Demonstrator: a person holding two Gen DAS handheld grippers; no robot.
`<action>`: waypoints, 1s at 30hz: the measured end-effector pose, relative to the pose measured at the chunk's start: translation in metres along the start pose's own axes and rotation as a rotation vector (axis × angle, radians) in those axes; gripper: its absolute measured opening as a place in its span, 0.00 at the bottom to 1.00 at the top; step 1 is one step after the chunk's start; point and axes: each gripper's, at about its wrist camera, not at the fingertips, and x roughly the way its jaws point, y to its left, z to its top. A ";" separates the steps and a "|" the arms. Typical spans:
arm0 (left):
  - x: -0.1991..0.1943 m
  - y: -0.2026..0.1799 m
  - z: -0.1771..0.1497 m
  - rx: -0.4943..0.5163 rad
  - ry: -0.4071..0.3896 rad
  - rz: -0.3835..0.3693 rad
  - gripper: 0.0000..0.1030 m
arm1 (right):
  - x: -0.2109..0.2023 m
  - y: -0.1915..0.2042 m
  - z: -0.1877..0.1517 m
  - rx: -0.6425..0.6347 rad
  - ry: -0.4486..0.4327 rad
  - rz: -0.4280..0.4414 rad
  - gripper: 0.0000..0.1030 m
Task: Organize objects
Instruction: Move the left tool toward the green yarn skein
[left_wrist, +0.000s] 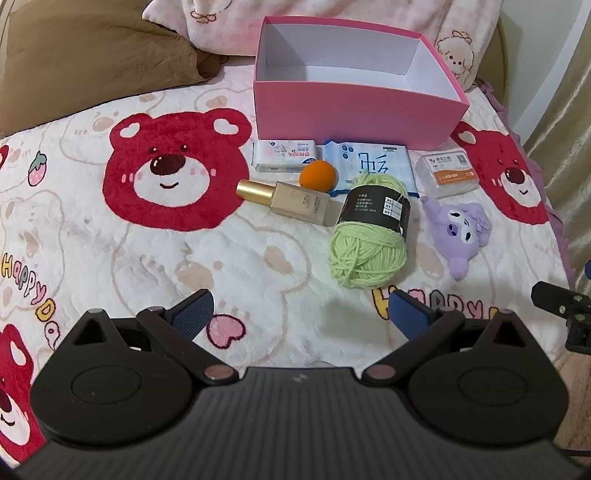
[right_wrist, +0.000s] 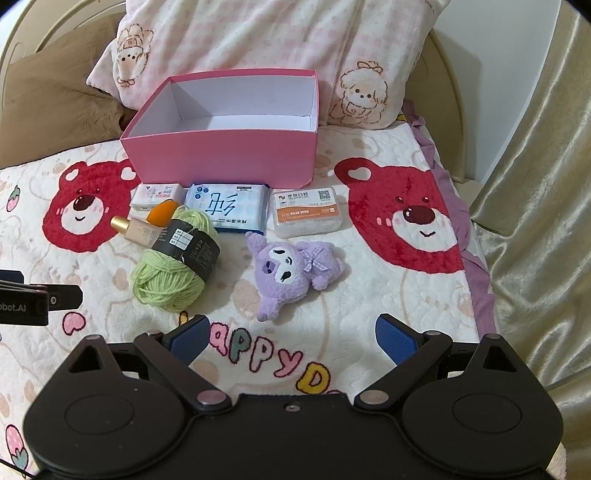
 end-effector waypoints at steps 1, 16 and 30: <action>0.000 0.000 0.000 0.000 0.000 0.000 0.99 | 0.000 0.000 0.000 0.000 0.000 0.000 0.95; 0.000 -0.003 -0.003 -0.002 0.002 0.001 0.99 | 0.001 0.001 -0.001 -0.001 0.003 -0.002 0.95; -0.012 -0.006 0.004 0.043 -0.019 -0.006 0.99 | -0.003 0.005 0.000 -0.029 0.004 0.004 0.95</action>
